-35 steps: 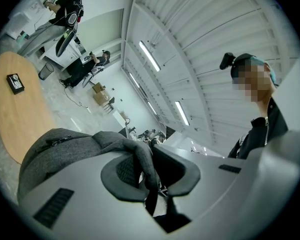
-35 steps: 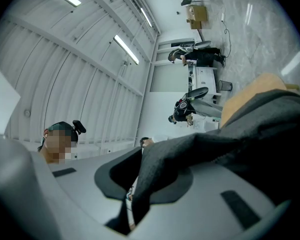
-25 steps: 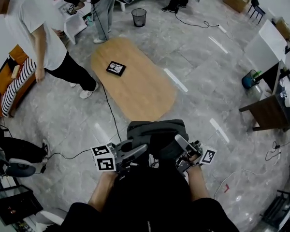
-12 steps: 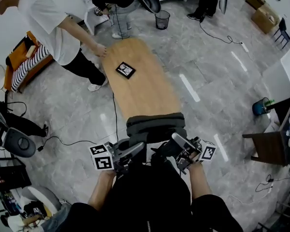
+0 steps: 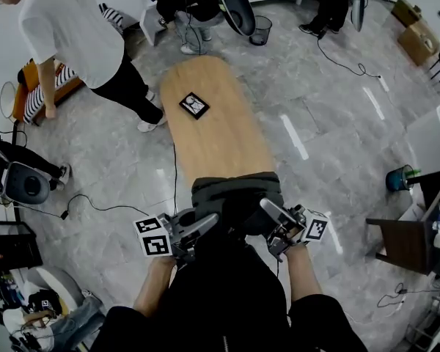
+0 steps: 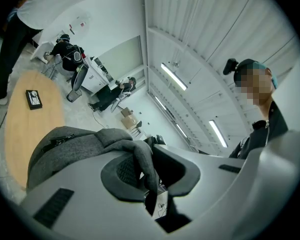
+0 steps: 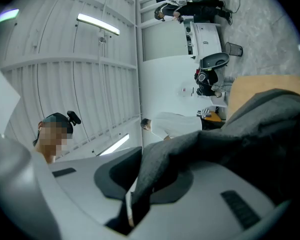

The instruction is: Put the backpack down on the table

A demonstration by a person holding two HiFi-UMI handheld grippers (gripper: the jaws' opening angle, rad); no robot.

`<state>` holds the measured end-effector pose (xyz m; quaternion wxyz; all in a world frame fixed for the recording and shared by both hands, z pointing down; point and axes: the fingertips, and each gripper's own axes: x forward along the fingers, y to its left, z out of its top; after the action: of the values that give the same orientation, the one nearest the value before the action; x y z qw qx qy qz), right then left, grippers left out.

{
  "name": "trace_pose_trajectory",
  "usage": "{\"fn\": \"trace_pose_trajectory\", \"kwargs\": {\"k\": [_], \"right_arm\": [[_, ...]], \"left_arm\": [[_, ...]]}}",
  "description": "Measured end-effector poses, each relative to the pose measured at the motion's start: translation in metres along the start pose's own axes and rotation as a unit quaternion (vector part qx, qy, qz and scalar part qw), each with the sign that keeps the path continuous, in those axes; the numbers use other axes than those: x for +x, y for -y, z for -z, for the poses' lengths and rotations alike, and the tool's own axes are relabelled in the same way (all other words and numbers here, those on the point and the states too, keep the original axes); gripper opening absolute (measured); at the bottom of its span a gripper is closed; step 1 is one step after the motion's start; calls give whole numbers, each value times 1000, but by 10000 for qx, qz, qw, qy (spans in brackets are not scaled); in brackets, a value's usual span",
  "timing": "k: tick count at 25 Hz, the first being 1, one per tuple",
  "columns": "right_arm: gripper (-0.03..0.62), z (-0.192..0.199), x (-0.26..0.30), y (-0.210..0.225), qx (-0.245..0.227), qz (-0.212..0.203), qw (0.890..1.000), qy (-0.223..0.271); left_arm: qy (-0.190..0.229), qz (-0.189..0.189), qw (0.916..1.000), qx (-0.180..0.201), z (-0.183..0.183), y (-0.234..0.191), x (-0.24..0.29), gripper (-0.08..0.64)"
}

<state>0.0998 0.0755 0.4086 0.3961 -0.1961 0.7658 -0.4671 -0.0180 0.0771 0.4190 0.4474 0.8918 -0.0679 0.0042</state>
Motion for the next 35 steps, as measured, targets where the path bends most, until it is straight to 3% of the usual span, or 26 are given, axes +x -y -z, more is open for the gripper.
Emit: {"fn": "trace_pose_trajectory", "kwargs": {"k": [8, 15, 22, 35], "right_arm": [[43, -13, -1, 19, 152, 31, 9999, 32], [43, -42, 20, 48, 179, 335, 9991, -182], [43, -87, 73, 99, 185, 631, 9962, -575], [43, -178, 200, 202, 527, 880, 9920, -742]], "left_arm": [[16, -31, 10000, -93, -5, -17, 11, 55], [148, -56, 9997, -210, -31, -48, 25, 54], [399, -173, 9988, -224, -85, -108, 36, 55], [626, -499, 9967, -114, -205, -220, 47, 55]]}}
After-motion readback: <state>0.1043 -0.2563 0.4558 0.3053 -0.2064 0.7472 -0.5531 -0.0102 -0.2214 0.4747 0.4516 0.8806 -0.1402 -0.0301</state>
